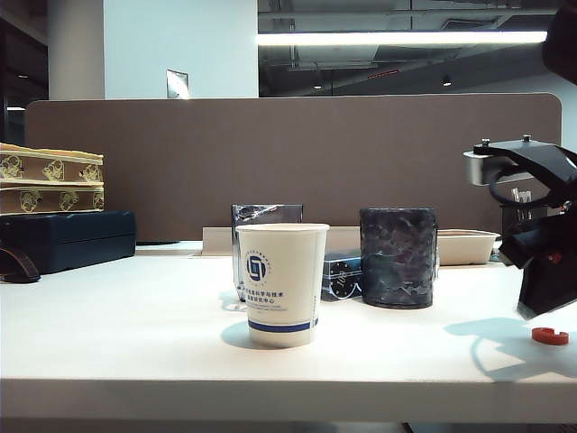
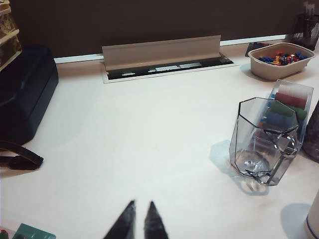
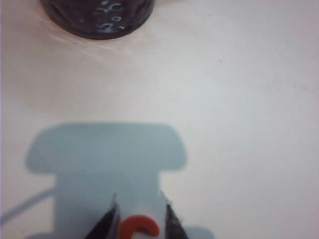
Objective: Pick up the letter "c" and put it in the paper cup.
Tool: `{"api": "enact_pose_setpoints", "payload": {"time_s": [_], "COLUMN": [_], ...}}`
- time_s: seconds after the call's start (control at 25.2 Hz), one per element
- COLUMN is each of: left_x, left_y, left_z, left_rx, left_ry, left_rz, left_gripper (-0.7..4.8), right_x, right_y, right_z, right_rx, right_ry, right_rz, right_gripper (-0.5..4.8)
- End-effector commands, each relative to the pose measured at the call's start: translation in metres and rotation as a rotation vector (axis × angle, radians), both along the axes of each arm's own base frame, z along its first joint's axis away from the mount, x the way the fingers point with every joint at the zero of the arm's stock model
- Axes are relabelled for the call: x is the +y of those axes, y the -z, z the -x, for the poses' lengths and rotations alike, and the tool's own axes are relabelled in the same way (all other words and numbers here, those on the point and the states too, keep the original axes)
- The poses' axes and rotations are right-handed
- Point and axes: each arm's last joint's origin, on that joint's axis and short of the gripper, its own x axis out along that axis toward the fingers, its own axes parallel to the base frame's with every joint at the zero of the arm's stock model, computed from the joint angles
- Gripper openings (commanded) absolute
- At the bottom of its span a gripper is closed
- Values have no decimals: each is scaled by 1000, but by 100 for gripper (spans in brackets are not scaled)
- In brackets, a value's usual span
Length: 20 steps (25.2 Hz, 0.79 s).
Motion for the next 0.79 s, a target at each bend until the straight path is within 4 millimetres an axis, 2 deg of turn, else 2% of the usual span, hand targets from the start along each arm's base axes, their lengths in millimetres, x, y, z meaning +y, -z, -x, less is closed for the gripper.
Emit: {"api": "enact_pose_setpoints", "payload": {"time_s": [0.04,0.12,0.79], "left_x": [0,0,0], "left_y": [-2,-2,1], "left_z": [0,0,0], "left_rx": [-22,-21,17], "left_ry": [-2,-2,-2], "left_rz": [2,2,1], "left_gripper": [27,27,27], "right_x": [0,-1,-3], "right_y": [0,1,6], "right_z": [1,2,7], "right_rx": [9,27,95], "right_ry": [3,3,3], "right_rz": [14,22,53], "right_gripper": [151,200,217]}}
